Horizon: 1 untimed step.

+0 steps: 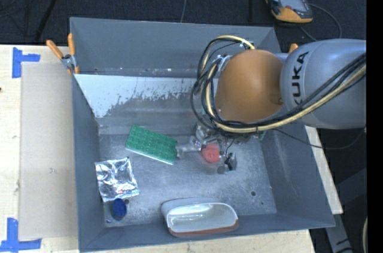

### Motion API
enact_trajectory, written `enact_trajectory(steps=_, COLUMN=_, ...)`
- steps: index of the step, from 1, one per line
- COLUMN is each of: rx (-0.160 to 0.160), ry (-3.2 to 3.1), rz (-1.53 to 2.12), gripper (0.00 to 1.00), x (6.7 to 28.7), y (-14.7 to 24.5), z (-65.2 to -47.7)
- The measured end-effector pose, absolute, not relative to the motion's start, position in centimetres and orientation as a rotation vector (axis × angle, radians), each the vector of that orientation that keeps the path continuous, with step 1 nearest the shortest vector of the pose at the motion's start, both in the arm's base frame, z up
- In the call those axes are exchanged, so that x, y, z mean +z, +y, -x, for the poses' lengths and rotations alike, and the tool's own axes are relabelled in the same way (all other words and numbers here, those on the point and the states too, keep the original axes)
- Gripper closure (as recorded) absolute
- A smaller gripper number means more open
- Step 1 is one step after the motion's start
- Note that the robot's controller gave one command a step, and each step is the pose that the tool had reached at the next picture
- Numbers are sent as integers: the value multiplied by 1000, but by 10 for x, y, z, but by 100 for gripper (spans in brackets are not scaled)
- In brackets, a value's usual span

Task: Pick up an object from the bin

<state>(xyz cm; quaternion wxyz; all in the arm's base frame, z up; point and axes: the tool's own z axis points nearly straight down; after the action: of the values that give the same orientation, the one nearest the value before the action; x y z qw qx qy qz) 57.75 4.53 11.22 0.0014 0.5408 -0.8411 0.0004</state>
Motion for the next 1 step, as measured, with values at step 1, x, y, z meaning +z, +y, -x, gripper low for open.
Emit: enact_trajectory(steps=1, rx=0, ry=-2318, rz=-2125, gripper=0, x=152, y=47, z=-618)
